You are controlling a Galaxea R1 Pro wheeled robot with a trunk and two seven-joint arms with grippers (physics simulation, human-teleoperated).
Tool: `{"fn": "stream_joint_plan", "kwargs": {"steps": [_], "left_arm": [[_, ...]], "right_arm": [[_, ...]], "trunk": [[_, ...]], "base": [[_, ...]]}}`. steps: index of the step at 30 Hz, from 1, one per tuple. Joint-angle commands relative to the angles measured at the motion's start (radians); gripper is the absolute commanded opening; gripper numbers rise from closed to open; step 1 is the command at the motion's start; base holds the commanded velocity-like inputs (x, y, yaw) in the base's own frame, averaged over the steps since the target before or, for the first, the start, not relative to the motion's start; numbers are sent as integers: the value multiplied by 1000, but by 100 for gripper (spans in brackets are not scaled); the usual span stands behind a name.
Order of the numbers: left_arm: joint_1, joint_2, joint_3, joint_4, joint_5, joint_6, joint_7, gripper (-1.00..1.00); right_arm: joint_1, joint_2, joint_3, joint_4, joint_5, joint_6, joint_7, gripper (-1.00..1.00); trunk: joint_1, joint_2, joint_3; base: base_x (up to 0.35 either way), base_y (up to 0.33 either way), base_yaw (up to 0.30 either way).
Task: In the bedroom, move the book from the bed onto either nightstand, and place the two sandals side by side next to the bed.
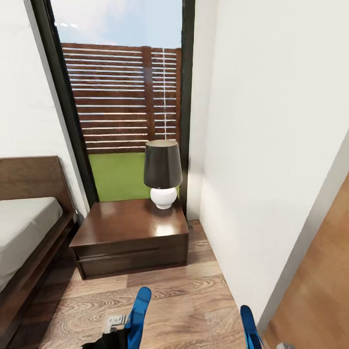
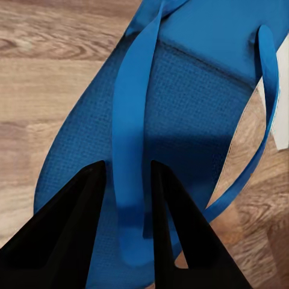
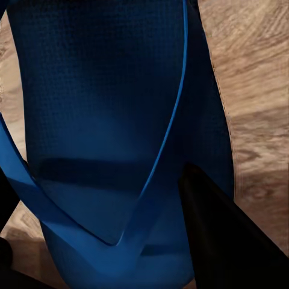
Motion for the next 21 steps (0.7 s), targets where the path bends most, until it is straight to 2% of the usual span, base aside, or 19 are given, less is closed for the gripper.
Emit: {"fn": "stream_joint_plan", "kwargs": {"steps": [1, 21], "left_arm": [[-1, 0, -7, 1, 6, -5, -2, -100], [-1, 0, -7, 1, 6, -5, -2, -100]], "right_arm": [[0, 0, -9, -2, 2, 11, 5, -100], [0, 0, -9, -3, 1, 11, 5, -100]], "trunk": [[0, 0, -1], [0, 0, -13]], "base": [[42, 0, 233], [2, 0, 267]]}}
